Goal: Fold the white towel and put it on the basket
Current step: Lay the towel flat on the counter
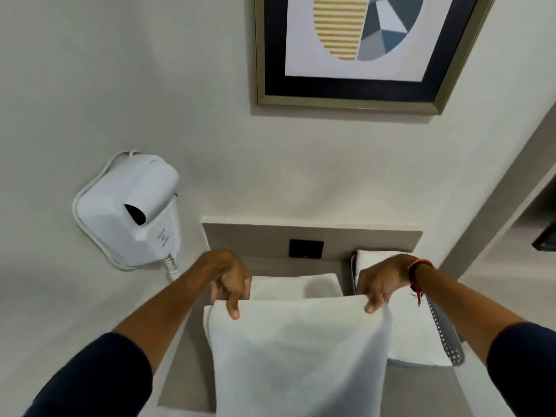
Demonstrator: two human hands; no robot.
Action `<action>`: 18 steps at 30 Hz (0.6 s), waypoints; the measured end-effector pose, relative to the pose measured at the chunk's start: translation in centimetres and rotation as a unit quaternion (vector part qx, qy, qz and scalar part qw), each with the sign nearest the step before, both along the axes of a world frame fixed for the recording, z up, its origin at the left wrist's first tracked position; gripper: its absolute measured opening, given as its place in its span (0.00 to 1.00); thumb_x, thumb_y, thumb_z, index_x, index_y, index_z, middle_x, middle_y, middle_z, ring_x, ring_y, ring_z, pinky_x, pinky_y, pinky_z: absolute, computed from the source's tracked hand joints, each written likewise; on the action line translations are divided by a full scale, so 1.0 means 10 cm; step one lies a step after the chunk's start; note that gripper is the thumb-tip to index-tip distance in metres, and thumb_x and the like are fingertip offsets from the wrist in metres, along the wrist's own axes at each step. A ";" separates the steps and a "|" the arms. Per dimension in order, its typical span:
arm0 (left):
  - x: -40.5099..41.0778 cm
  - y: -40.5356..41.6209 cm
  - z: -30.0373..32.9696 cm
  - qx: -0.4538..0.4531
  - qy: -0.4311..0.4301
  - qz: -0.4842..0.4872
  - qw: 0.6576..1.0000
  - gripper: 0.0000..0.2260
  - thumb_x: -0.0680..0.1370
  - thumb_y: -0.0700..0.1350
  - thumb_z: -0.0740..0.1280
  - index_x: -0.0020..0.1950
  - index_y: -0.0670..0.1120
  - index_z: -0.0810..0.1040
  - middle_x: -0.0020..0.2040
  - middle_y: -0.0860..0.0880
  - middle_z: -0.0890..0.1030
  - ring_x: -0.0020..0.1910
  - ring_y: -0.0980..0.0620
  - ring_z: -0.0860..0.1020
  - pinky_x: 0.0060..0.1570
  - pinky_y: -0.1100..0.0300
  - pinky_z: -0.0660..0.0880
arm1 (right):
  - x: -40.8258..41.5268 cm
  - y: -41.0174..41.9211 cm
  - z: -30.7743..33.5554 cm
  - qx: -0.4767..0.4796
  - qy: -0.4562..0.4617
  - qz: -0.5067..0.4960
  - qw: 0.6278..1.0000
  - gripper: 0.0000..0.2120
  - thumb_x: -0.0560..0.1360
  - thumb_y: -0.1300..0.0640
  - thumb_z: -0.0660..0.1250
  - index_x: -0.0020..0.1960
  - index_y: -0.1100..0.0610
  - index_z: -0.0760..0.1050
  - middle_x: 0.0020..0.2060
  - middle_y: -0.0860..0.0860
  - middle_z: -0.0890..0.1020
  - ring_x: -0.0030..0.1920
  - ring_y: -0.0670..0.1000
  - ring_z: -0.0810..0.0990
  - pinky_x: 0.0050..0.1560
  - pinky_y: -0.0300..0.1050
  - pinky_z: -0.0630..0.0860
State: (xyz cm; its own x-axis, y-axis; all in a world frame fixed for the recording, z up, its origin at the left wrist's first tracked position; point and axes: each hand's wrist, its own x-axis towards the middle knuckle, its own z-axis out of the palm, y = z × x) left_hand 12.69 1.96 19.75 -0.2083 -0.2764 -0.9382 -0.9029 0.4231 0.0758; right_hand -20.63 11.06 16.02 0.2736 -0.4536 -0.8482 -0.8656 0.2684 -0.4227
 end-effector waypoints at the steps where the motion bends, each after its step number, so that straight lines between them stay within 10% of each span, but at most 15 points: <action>1: 0.00 -0.06 -0.07 -0.010 0.004 0.008 1.000 0.20 0.75 0.39 0.75 0.66 0.41 0.80 0.65 0.40 0.81 0.54 0.44 0.81 0.61 0.46 0.79 | -0.02 -0.05 -0.06 -0.011 0.000 -0.012 1.000 0.04 0.71 0.60 0.76 0.41 0.52 0.86 0.38 0.45 0.88 0.41 0.43 0.87 0.43 0.35 0.82; 7: -0.14 -0.63 -0.21 -0.120 0.037 0.072 0.990 0.19 0.75 0.39 0.74 0.65 0.36 0.79 0.53 0.42 0.83 0.51 0.44 0.82 0.53 0.53 0.80 | -0.12 -0.81 -0.25 -0.145 0.100 -0.007 0.984 0.15 0.75 0.58 0.73 0.31 0.52 0.77 0.28 0.45 0.79 0.31 0.44 0.83 0.31 0.33 0.78; 12: -0.23 -0.80 -1.03 -0.482 0.002 -0.028 0.876 0.06 0.79 0.35 0.64 0.51 0.40 0.81 0.49 0.42 0.84 0.52 0.55 0.85 0.52 0.62 0.80 | 0.15 -1.15 -0.97 -0.351 0.231 -0.050 0.906 0.13 0.78 0.59 0.65 0.61 0.63 0.77 0.61 0.61 0.81 0.62 0.62 0.80 0.60 0.53 0.78; 18: -0.45 0.16 -2.92 -0.383 0.098 0.119 0.911 0.28 0.81 0.60 0.55 0.78 0.47 0.63 0.79 0.43 0.65 0.78 0.38 0.60 0.75 0.32 0.52 | 0.88 -0.30 -2.61 -0.310 0.176 -0.029 0.934 0.30 0.84 0.44 0.54 0.82 0.56 0.55 0.81 0.59 0.60 0.79 0.60 0.62 0.75 0.56 0.67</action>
